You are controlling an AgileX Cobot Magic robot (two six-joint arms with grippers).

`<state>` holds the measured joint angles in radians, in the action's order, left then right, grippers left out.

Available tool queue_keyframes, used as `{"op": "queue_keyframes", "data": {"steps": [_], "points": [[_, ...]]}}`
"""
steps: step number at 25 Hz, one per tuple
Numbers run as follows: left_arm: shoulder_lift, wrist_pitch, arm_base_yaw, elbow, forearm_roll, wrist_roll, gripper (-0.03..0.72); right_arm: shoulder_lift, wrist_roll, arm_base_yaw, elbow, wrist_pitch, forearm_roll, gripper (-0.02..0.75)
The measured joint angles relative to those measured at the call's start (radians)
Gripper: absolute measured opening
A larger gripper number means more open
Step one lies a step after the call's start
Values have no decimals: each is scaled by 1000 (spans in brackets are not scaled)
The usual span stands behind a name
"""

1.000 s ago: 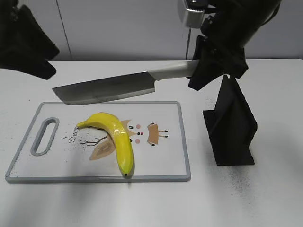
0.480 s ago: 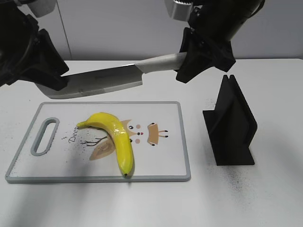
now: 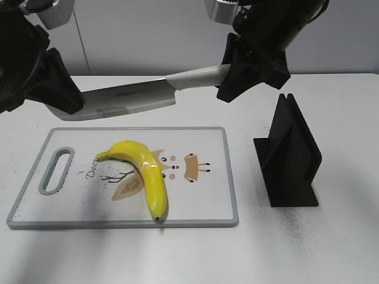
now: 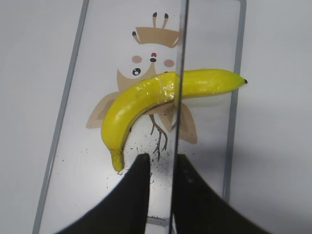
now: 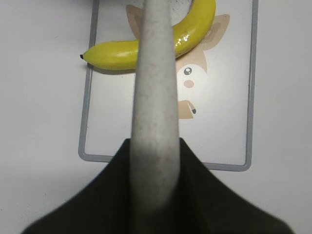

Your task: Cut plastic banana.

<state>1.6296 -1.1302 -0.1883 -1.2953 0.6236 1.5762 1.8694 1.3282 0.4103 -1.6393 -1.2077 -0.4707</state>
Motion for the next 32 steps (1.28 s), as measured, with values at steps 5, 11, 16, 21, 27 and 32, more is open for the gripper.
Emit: {"op": "queue_keyframes", "data": {"steps": [5,11,16,21,27,32], "points": [[0,0,0,0,-7,-9,13,1,0,0,0,8,-2,165],[24,16,-2,-1,-27,-109,0,2,0,0,0,29,-17,165],[67,76,-9,29,-30,-126,4,49,0,0,-2,38,5,165],[78,300,-15,183,-38,-125,8,165,21,3,-7,109,5,165],[230,451,-23,279,-32,-93,12,330,49,13,85,254,-15,176],[282,469,-37,268,-35,-89,13,344,58,9,83,260,-26,179]]}}
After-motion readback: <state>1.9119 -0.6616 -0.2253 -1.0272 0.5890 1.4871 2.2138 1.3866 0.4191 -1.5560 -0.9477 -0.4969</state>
